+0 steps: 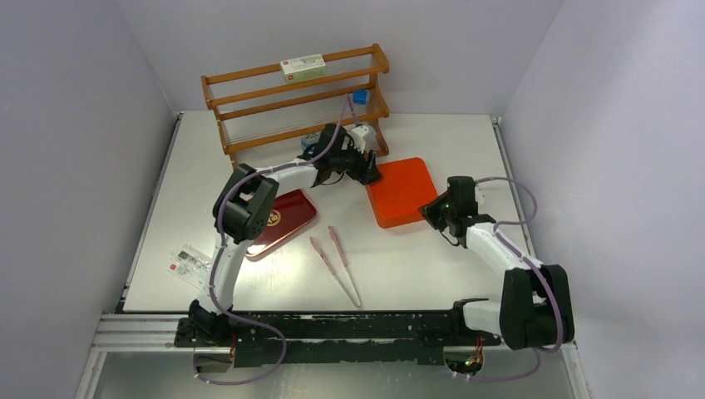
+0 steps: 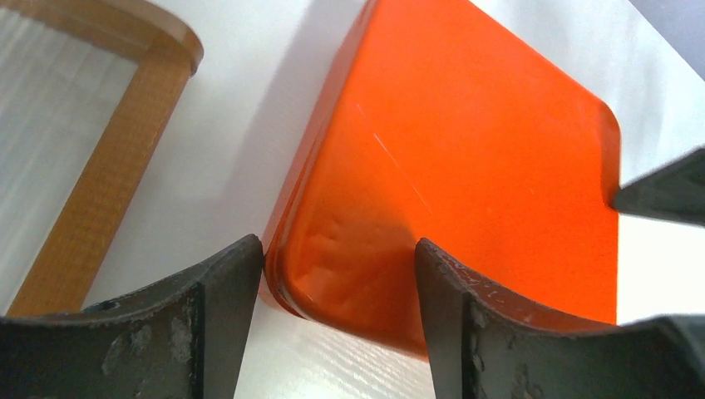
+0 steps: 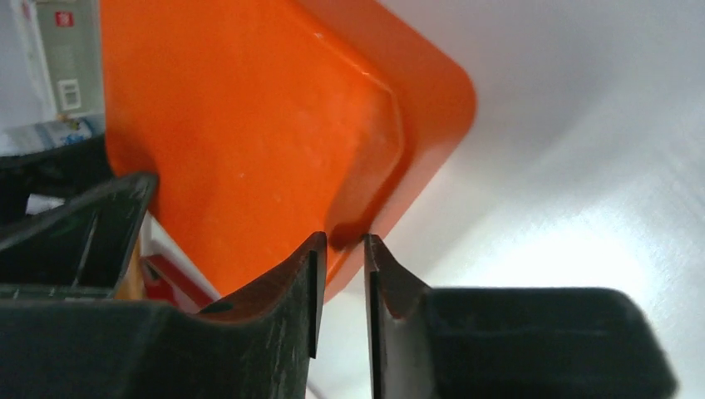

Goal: Pack the chocolate
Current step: Adjust the packing box at the center of the board.

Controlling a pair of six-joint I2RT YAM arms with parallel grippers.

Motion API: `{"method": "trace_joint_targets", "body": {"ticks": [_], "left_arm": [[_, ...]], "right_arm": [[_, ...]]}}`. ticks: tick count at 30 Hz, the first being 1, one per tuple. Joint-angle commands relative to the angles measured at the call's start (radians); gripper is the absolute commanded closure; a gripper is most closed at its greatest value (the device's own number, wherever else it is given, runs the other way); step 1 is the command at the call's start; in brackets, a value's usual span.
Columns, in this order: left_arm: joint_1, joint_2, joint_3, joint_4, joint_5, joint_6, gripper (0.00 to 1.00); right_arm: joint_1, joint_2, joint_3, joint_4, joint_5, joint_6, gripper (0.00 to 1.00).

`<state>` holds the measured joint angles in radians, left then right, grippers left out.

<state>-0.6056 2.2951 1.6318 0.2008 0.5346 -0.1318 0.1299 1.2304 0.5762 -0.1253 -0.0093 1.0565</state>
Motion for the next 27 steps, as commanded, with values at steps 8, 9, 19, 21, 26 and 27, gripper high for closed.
{"method": "trace_joint_targets", "body": {"ticks": [8, 9, 19, 21, 26, 27], "left_arm": [[-0.010, -0.148, -0.200, -0.025, 0.123, -0.197, 0.35], [-0.018, -0.165, -0.228, -0.006, 0.123, -0.212, 0.36], [-0.053, -0.281, -0.210, -0.146, -0.038, -0.250, 0.29], [-0.047, -0.308, -0.200, -0.156, -0.145, -0.231, 0.26], [-0.036, -0.249, -0.100, -0.198, -0.226, -0.157, 0.22], [-0.036, -0.223, -0.078, -0.223, -0.216, -0.137, 0.21]], "right_arm": [[-0.154, 0.206, 0.132, 0.018, -0.052, -0.381, 0.77], [-0.156, 0.222, 0.147, 0.010, -0.052, -0.411, 0.75], [-0.162, 0.320, 0.261, -0.037, -0.147, -0.600, 0.62], [-0.163, 0.308, 0.257, -0.024, -0.164, -0.596, 0.57], [-0.171, 0.315, 0.268, -0.026, -0.177, -0.579, 0.47], [-0.171, 0.321, 0.274, -0.032, -0.175, -0.580, 0.47]]}}
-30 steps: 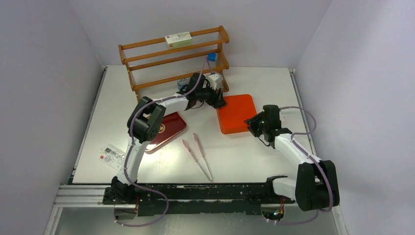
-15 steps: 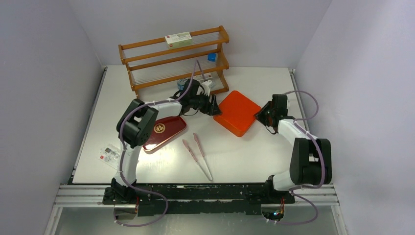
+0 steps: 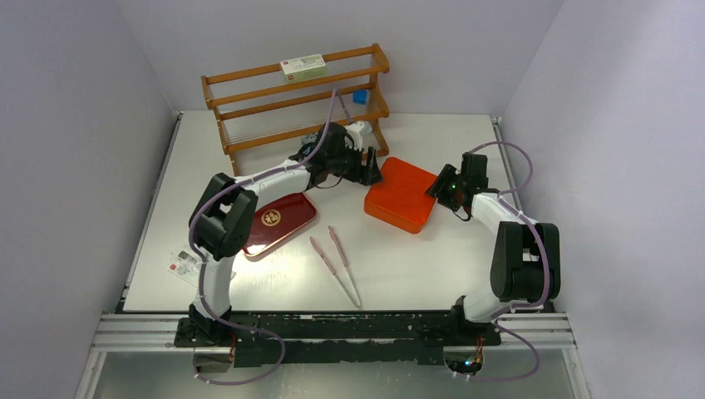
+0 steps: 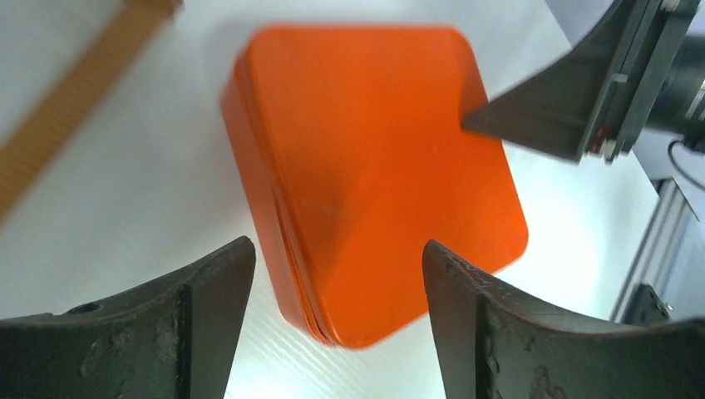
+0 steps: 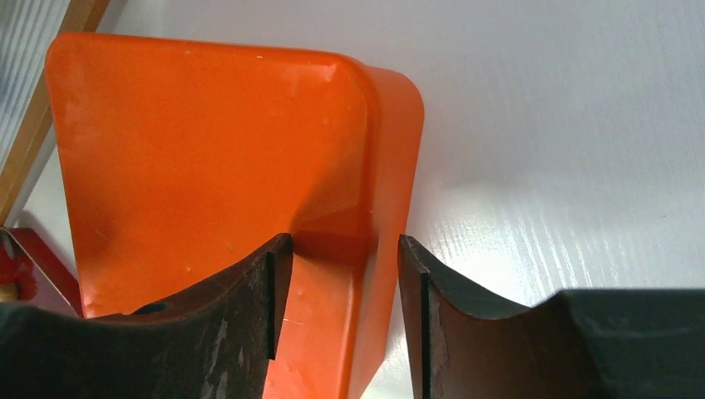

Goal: Pack the chocolate
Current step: Adjust the packing box at the center of the board.

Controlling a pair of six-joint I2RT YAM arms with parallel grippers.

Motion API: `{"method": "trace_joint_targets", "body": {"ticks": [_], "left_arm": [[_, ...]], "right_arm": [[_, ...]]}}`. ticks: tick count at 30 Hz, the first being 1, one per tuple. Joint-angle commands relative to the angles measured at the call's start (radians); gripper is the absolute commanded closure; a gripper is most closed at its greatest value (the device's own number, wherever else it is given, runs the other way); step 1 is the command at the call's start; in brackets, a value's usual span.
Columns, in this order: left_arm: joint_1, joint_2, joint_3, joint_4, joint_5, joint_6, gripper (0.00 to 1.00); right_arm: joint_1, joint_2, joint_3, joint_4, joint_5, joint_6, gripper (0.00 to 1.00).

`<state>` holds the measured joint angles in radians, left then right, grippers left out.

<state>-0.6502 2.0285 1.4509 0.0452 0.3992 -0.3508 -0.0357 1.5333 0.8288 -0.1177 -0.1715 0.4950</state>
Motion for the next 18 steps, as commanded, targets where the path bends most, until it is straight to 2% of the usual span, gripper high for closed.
{"method": "trace_joint_targets", "body": {"ticks": [1, 5, 8, 12, 15, 18], "left_arm": [[0.010, 0.067, 0.118, -0.072, -0.064, 0.095, 0.21], [0.015, 0.168, 0.154, -0.053, 0.030, 0.120, 0.22], [0.014, 0.231, 0.199, -0.076, 0.110, 0.119, 0.26], [0.013, 0.233, 0.153, -0.024, 0.153, 0.099, 0.35], [0.012, 0.221, 0.106, 0.013, 0.169, 0.081, 0.44], [0.012, 0.219, 0.099, -0.019, 0.147, 0.091, 0.44]], "right_arm": [[-0.007, 0.020, 0.024, -0.041, -0.016, -0.021, 0.48], [-0.008, -0.015, 0.024, -0.014, -0.071, -0.013, 0.59], [-0.007, -0.054, 0.001, 0.036, -0.148, 0.028, 0.61], [-0.008, -0.066, -0.054, 0.107, -0.218, 0.098, 0.64], [-0.006, -0.072, -0.071, 0.091, -0.171, 0.109, 0.65], [-0.007, -0.039, -0.056, 0.033, -0.102, 0.083, 0.65]]}}
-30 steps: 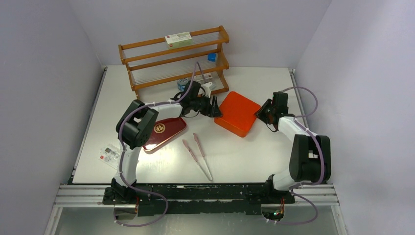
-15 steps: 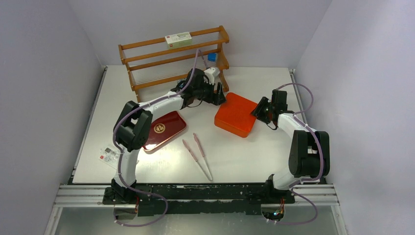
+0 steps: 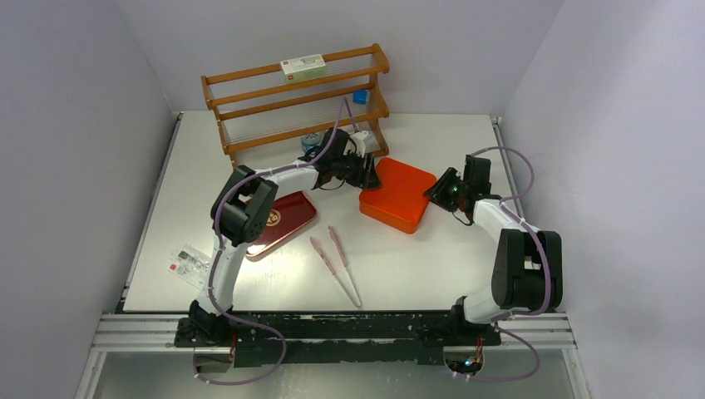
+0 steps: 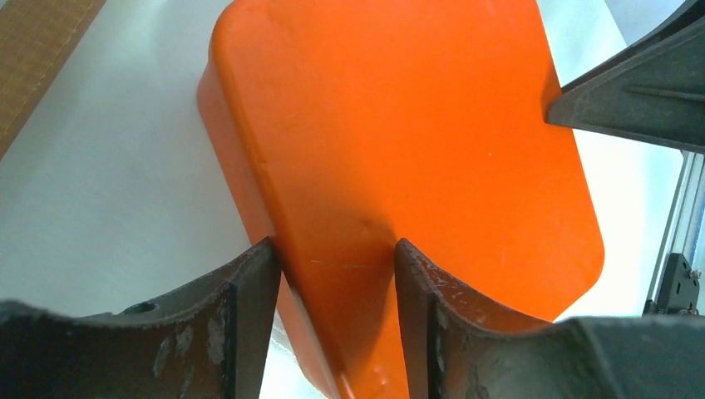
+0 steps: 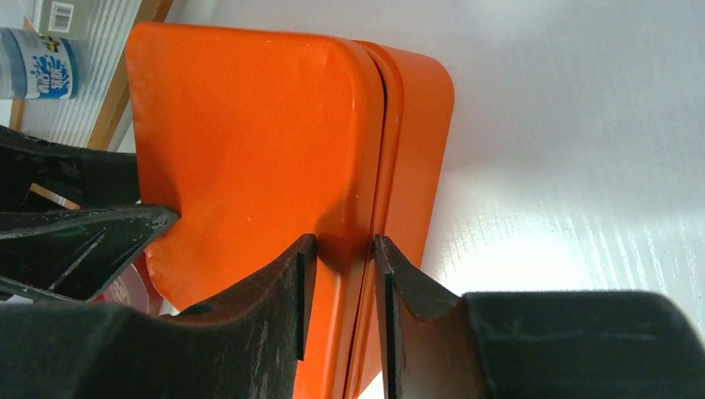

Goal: Pack the chocolate
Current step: Adjust the packing box at the center of the board, then close the box lid on the packing box.

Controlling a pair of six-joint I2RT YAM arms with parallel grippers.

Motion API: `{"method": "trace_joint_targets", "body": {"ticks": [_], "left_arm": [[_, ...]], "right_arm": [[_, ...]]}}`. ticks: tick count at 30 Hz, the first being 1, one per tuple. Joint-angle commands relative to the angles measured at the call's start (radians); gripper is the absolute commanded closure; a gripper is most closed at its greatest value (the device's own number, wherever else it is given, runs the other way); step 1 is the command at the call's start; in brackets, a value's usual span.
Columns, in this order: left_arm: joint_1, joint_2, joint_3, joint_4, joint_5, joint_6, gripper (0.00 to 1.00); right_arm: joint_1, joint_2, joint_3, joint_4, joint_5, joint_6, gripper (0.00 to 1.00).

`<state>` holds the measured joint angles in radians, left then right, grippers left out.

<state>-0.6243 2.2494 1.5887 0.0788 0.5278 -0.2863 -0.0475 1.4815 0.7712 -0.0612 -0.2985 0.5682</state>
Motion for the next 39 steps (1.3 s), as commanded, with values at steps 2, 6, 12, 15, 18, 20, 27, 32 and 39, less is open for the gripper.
{"method": "trace_joint_targets", "body": {"ticks": [2, 6, 12, 15, 18, 20, 27, 32, 39], "left_arm": [[-0.012, -0.007, -0.039, -0.076, 0.002, 0.039, 0.42], [-0.011, -0.030, -0.039, -0.115, -0.034, 0.065, 0.34], [-0.008, -0.032, -0.007, -0.095, -0.007, 0.043, 0.28], [-0.007, -0.028, 0.005, -0.087, 0.025, 0.024, 0.28], [-0.004, -0.013, 0.016, -0.090, 0.004, 0.019, 0.28], [-0.005, -0.005, 0.029, -0.108, -0.013, 0.028, 0.30], [-0.001, -0.056, -0.015, -0.090, -0.026, -0.015, 0.37], [0.002, -0.076, -0.026, -0.020, -0.004, -0.085, 0.41], [-0.005, -0.024, -0.019, -0.001, 0.032, -0.103, 0.46]], "right_arm": [[-0.002, 0.029, -0.011, -0.032, 0.076, -0.001, 0.65], [-0.011, 0.053, -0.022, -0.031, 0.167, -0.038, 0.70], [-0.012, 0.103, -0.067, -0.019, 0.245, -0.022, 0.76], [-0.012, 0.101, -0.094, -0.007, 0.259, 0.002, 0.77], [-0.012, 0.102, -0.129, -0.003, 0.282, 0.039, 0.72], [-0.012, 0.114, -0.148, 0.011, 0.284, 0.039, 0.70], [-0.010, 0.054, -0.007, -0.119, 0.261, -0.025, 0.57], [0.014, -0.045, 0.191, -0.306, 0.310, -0.071, 0.38], [0.240, -0.087, 0.277, -0.449, 0.375, -0.096, 1.00]]}}
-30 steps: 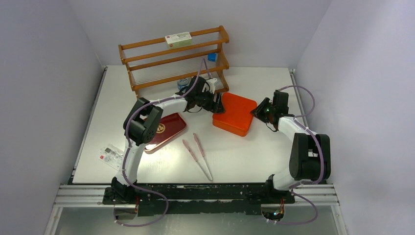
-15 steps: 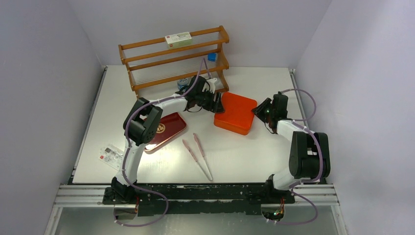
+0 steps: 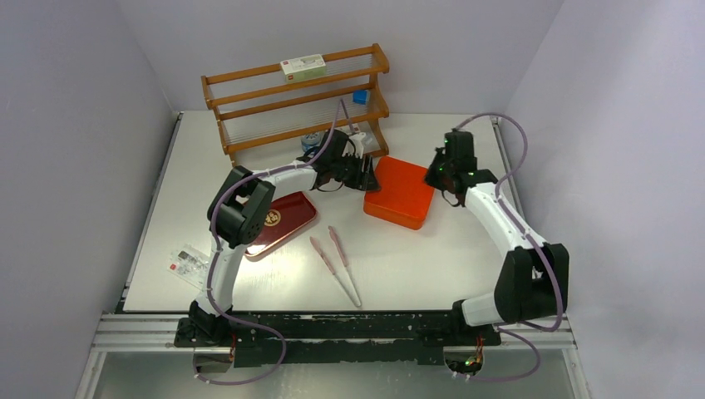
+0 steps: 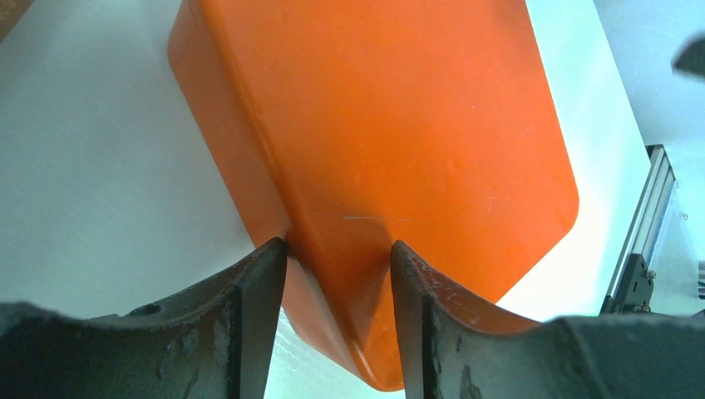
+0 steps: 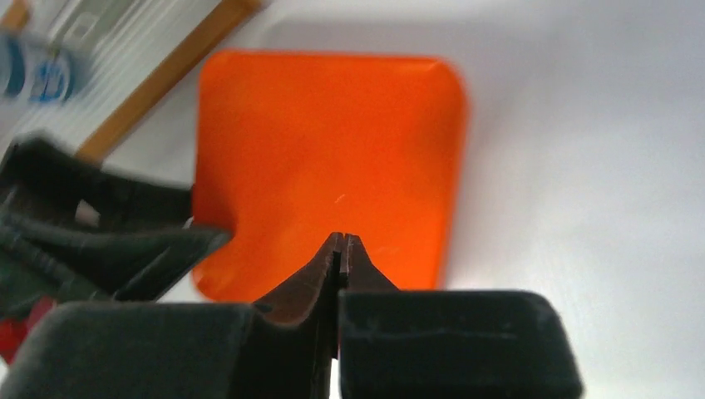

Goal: Pack the chocolate
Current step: Close the box lid on the packing box.

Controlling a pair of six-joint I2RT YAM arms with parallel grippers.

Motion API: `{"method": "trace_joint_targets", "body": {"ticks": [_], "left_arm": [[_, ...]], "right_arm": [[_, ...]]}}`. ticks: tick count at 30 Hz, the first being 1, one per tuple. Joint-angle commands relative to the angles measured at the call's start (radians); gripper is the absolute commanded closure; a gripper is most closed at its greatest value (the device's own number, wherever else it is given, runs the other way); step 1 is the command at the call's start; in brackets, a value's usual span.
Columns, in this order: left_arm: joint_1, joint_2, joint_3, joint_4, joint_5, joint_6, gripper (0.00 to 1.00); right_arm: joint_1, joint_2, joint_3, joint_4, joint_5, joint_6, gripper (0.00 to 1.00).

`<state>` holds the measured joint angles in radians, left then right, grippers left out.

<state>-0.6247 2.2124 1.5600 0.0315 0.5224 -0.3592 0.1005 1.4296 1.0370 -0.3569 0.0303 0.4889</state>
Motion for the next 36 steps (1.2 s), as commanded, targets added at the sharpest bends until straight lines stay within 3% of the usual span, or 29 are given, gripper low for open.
{"method": "trace_joint_targets", "body": {"ticks": [1, 6, 11, 17, 21, 24, 28, 36], "left_arm": [[-0.008, 0.012, 0.007, 0.050, 0.039, -0.030, 0.47], [-0.023, 0.008, -0.003, 0.051, 0.032, -0.030, 0.48], [-0.037, -0.001, -0.020, 0.054, 0.019, -0.034, 0.50], [-0.038, -0.046, -0.006, 0.026, 0.003, -0.059, 0.50], [-0.026, -0.112, -0.021, 0.139, -0.036, -0.134, 0.44], [-0.016, -0.139, -0.035, 0.242, -0.109, -0.169, 0.49], [-0.015, -0.115, -0.044, 0.395, -0.145, -0.222, 0.59], [-0.027, 0.060, 0.062, 0.418, -0.154, -0.216, 0.75]], "right_arm": [[0.098, -0.036, 0.009, -0.176, 0.041, -0.013, 1.00], [0.104, -0.039, -0.081, -0.193, 0.120, -0.017, 1.00], [0.105, 0.034, -0.166, -0.174, 0.099, -0.021, 1.00], [0.105, -0.057, -0.034, -0.245, 0.123, -0.027, 1.00], [0.089, -0.091, -0.011, -0.074, 0.149, -0.037, 1.00], [0.056, -0.061, -0.011, 0.073, 0.101, -0.055, 1.00], [0.034, 0.057, 0.048, 0.143, 0.153, -0.058, 1.00], [-0.029, 0.282, 0.079, 0.195, 0.129, -0.059, 1.00]]}}
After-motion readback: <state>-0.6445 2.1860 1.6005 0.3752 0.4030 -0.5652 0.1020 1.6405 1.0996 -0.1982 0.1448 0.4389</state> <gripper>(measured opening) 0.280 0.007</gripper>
